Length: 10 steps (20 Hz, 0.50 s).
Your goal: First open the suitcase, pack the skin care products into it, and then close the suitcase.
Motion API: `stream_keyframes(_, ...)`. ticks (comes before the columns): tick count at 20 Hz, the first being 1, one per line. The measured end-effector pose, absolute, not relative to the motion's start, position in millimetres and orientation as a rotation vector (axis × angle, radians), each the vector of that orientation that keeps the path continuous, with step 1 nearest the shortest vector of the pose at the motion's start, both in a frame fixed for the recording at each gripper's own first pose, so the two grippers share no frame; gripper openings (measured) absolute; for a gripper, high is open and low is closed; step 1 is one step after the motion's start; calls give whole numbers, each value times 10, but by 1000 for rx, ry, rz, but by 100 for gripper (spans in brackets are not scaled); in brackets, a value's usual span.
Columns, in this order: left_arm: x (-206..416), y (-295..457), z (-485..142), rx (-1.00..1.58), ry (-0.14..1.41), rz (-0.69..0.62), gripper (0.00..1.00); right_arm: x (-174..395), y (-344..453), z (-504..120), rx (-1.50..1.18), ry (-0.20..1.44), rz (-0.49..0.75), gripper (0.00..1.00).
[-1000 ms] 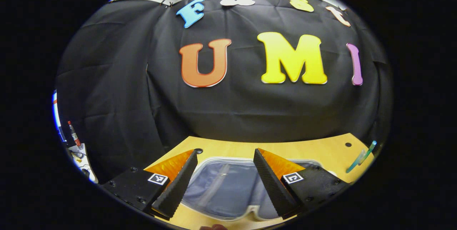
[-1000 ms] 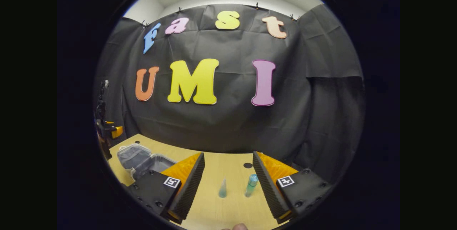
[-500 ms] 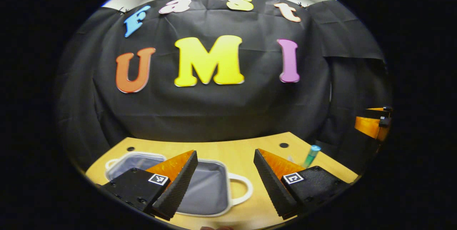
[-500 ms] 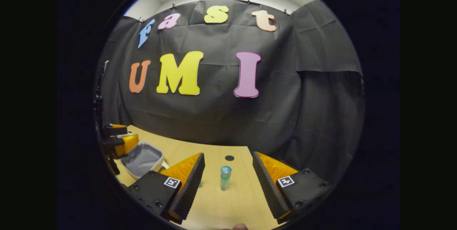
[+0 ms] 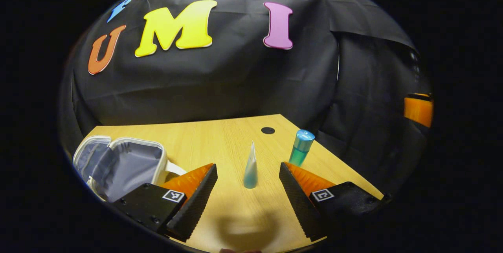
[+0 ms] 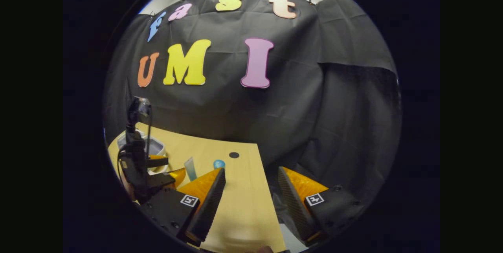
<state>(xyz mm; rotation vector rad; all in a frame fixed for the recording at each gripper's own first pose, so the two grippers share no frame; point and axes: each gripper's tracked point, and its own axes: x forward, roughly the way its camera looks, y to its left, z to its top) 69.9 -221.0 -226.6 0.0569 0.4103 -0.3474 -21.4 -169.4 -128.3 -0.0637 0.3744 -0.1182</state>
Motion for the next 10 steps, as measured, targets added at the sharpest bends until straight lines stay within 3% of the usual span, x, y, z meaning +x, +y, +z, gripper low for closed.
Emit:
stream_keyframes(6, 1058, -2355, -2886, 93, 515, -307, 98, -69, -1858, -1244, -42, 363, -111, 80)
stream_keyframes(9, 1128, -2303, -3141, 120, 575, -288, 84, -30, -1922, -1356, -32, 382, -112, 80)
stream_keyframes(10, 1115, -2298, -3175, 119, 588, -292, 89, -12, -1933, -1404, -29, 389, -110, 80)
